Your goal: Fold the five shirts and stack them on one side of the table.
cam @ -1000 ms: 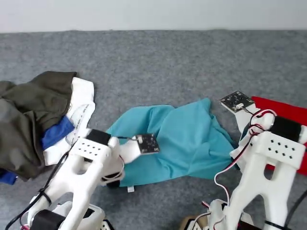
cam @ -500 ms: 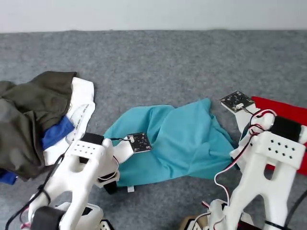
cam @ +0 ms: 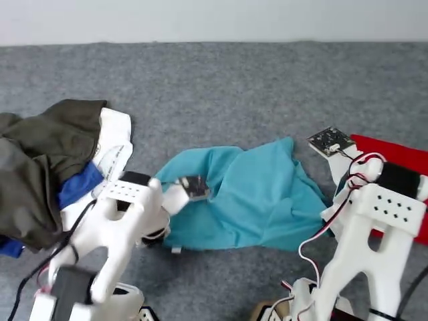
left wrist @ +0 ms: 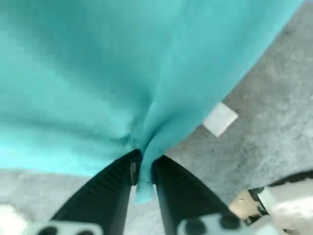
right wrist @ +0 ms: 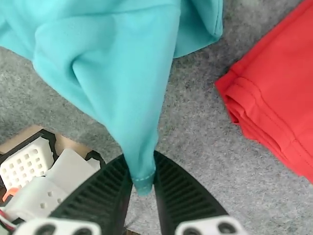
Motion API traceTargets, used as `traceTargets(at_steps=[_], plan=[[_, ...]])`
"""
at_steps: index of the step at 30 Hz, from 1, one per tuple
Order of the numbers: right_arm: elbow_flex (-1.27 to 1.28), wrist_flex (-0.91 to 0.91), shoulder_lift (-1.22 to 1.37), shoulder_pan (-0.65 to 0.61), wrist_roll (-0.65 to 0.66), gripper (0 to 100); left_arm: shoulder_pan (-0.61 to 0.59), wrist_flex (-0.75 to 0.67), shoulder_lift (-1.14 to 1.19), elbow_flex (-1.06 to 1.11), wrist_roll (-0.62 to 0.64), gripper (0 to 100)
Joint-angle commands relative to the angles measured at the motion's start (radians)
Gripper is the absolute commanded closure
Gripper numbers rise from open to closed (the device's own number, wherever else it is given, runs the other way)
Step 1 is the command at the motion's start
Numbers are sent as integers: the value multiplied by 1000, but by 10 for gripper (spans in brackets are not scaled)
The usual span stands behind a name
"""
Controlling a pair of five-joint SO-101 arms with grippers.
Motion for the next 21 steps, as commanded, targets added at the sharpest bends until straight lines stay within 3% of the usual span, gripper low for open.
traceTargets(at_steps=[1, 5, 10, 17, 21], plan=[[-126, 39, -82, 12, -34, 989, -9, 130, -259, -157, 80, 987], [-290, 39, -134, 8, -38, 989, -9, 204, -488, -360, 175, 987], [-482, 36, -140, 8, -40, 989, -44, 196, -575, -555, 222, 987], [-773, -24, -136, 8, -132, 988, -236, 15, -583, -805, 222, 986], [-898, -134, -136, 8, -169, 988, -275, -133, -585, -909, 218, 985]])
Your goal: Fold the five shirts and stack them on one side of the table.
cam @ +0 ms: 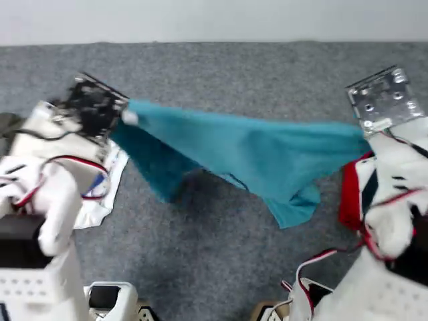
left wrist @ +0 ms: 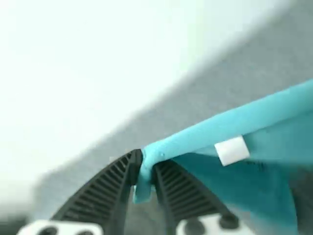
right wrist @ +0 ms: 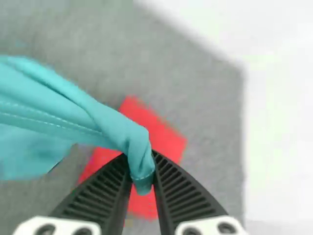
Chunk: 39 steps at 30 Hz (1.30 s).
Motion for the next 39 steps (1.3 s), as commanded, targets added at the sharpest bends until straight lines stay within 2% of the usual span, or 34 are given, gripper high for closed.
traceTargets(at_steps=[1, 6, 10, 15, 22, 35, 39], plan=[[-127, -108, -15, 8, -32, 988, -35, -153, -23, -119, 3, 985], [-195, -292, -15, 10, -26, 988, -34, -302, -17, -180, -2, 985], [-219, -449, -15, 10, -15, 988, -34, -302, -25, -183, -114, 985], [-216, -539, -15, 10, 54, 988, -34, -184, -25, -225, -181, 985], [-236, -542, -33, 13, 118, 988, -34, 14, -25, -285, -265, 985], [-270, -541, -216, 15, 285, 988, -34, 215, -26, -576, -267, 985], [-270, -542, -205, 15, 313, 988, -34, 269, -23, -565, -267, 985]])
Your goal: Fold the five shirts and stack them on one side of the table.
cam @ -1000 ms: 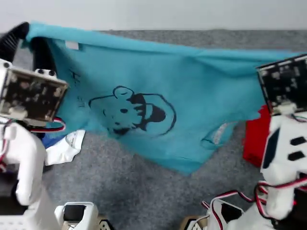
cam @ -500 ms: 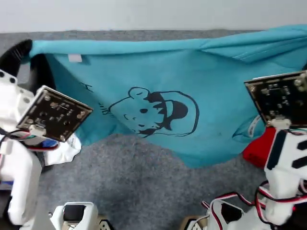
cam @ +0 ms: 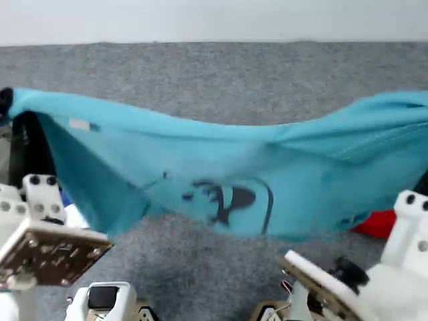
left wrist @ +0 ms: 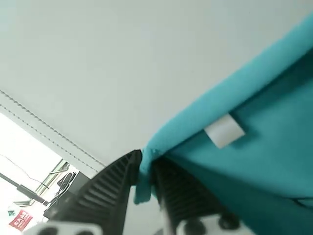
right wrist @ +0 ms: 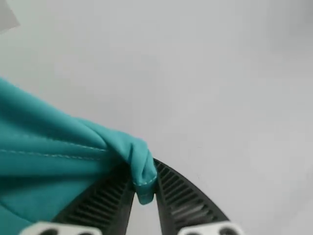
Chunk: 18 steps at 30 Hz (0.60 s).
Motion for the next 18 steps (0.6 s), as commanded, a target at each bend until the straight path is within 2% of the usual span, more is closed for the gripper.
traceTargets(at_steps=[1, 6, 9, 12, 15, 18], plan=[[-20, -19, 33, 13, 18, 988, -8, 25, 3, 15, -9, 985], [-8, -15, 188, 8, 15, 988, -8, -14, 11, 249, -11, 985], [40, -5, 297, -36, 18, 988, -8, -133, 11, 476, -11, 985], [98, 21, 392, -77, 17, 988, -8, -328, 12, 720, -11, 985], [138, -10, 487, -120, 15, 988, -8, -588, 12, 949, -23, 985], [169, -105, 581, -128, -28, 988, 3, -842, 14, 1144, -115, 985]])
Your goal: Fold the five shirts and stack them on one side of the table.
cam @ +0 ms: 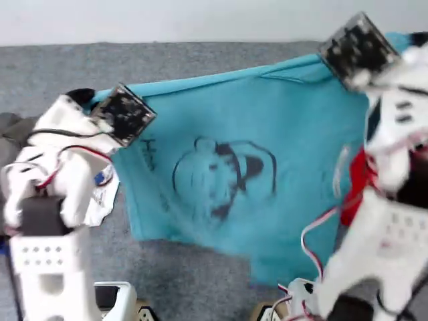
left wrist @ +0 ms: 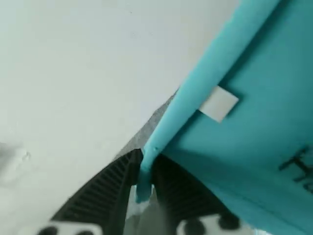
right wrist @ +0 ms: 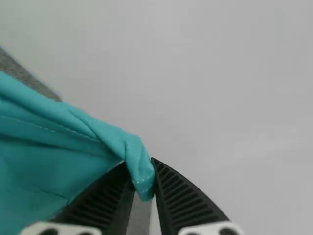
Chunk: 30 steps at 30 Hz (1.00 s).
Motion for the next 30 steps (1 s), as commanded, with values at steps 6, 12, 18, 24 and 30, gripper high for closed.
traceTargets(at_steps=[6, 12, 18, 24, 30], plan=[[29, -259, 242, -5, -64, 988, 34, -623, 28, 383, -163, 985], [29, -326, 344, -38, -64, 988, 38, -697, 267, 272, -172, 986], [87, -266, 381, -94, -64, 988, 35, -683, 427, 220, -172, 986], [187, 94, 460, -202, -86, 988, 35, -531, 436, 288, -173, 986], [192, 329, 610, -329, -318, 987, 35, -483, 436, 409, -172, 986]])
